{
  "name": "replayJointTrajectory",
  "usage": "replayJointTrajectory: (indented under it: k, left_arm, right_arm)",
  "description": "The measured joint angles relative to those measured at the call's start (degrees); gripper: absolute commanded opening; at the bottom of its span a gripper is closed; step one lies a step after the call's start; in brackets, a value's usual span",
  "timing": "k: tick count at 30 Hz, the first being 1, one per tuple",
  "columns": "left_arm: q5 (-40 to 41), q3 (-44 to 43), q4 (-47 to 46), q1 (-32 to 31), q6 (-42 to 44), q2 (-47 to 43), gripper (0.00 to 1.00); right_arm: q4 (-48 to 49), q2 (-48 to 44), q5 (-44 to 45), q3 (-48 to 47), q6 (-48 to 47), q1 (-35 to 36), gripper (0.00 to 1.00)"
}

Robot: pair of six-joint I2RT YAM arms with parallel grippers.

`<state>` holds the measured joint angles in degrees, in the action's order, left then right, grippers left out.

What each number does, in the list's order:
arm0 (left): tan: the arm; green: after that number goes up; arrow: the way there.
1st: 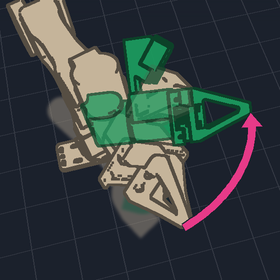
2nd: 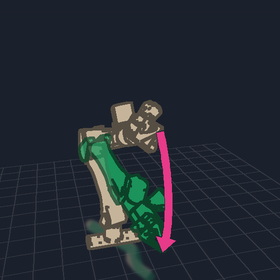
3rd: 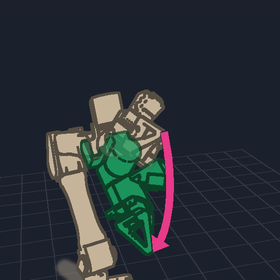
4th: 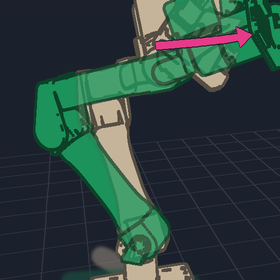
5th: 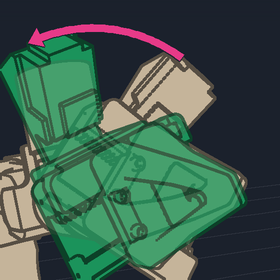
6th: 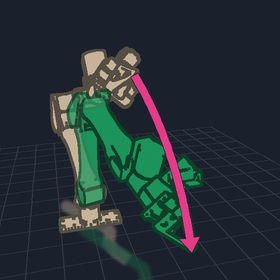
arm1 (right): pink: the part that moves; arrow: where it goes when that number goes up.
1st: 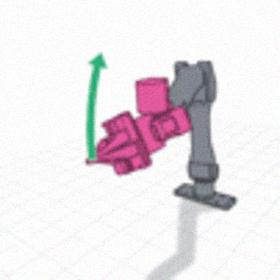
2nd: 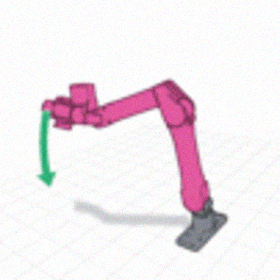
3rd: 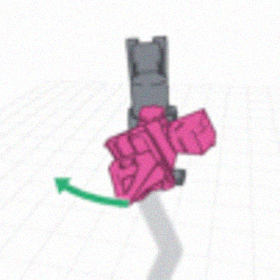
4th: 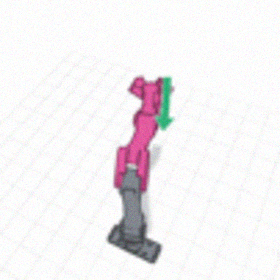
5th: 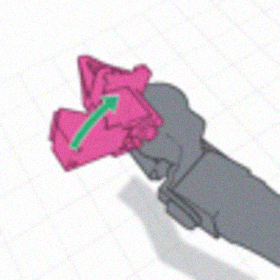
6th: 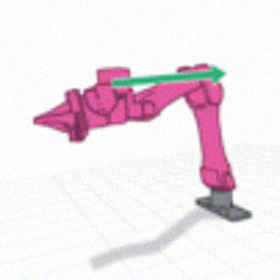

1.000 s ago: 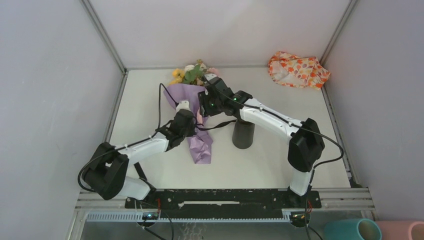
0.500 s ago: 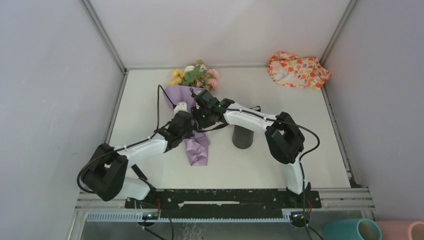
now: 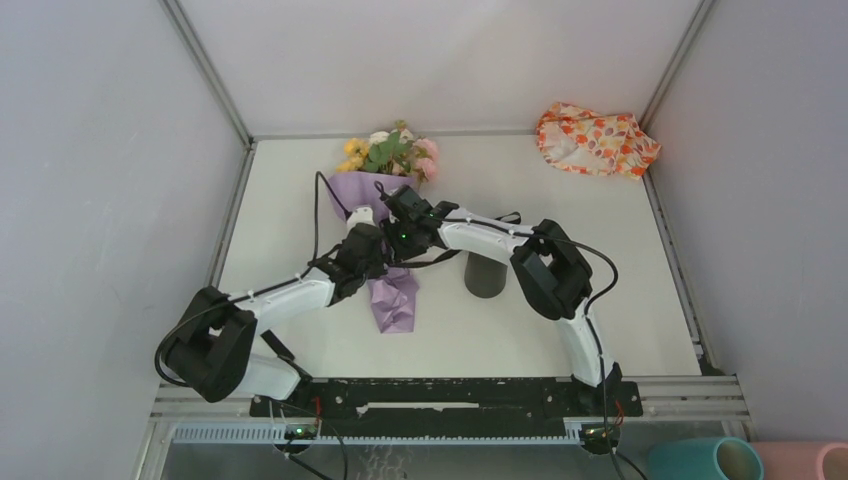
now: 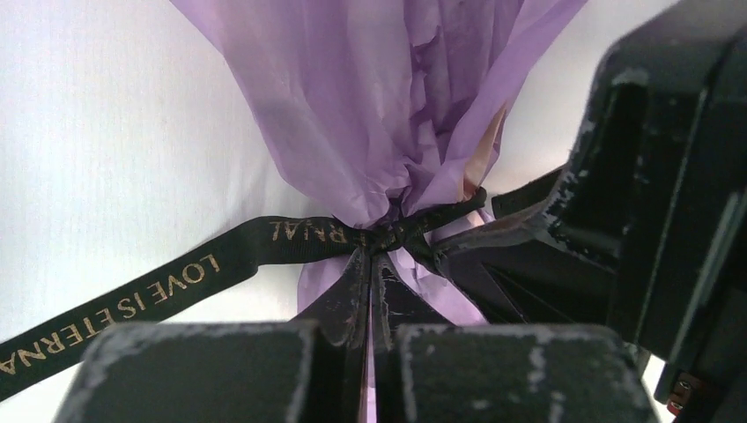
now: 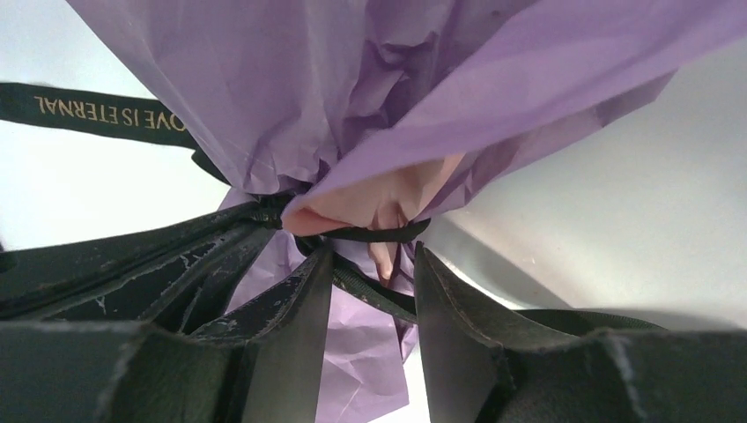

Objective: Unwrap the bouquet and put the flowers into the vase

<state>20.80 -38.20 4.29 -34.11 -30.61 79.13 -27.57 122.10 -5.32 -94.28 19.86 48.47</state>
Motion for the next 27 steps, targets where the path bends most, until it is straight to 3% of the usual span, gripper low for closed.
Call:
replayJointTrajectory:
  k: [17,27]
  left_arm:
    - [-0.17,0.72,-0.42,0.13,-0.87,0.0,0.0]
    - [-0.2,0.72,-0.33,0.15,-0.87,0.87,0.0]
  right_arm:
    - [1.92,3.34,-1.84,-6.21,0.02,-1.33,0.46]
    - [4.13,4.17,-4.07,-4.15,0.22,-1.05,0.46]
